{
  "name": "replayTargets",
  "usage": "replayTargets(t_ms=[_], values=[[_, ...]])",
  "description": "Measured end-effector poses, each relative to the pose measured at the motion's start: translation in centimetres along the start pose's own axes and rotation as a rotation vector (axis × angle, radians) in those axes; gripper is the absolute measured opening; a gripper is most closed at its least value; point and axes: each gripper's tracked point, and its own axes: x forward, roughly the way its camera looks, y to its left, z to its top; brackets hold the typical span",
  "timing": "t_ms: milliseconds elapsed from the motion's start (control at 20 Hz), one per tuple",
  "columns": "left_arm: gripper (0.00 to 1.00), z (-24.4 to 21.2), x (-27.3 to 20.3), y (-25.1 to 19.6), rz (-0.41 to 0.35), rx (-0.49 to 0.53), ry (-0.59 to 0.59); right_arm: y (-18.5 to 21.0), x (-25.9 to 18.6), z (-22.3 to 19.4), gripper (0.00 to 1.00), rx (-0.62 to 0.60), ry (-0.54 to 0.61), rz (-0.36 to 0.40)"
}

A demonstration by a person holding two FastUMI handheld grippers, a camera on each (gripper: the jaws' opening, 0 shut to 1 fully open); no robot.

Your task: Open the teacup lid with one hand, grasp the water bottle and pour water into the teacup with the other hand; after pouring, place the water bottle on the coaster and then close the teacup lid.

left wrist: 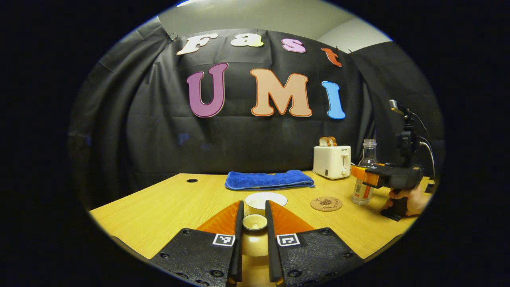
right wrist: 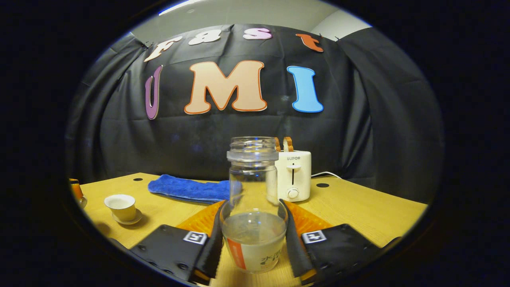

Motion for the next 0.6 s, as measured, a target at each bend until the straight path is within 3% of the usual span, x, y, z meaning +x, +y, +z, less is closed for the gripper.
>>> replayTargets(t_ms=[250,600], values=[[0.23,-0.1,-0.2,1.9,0.027,0.000,0.003,2.3,-0.9,0.5,0.69,-0.106,-0.021,0.048],[0.23,-0.2,-0.7,4.2,0.047,-0.002,0.007,10.1,-0.8,0.7,0.69,-0.528,-0.053,0.156]])
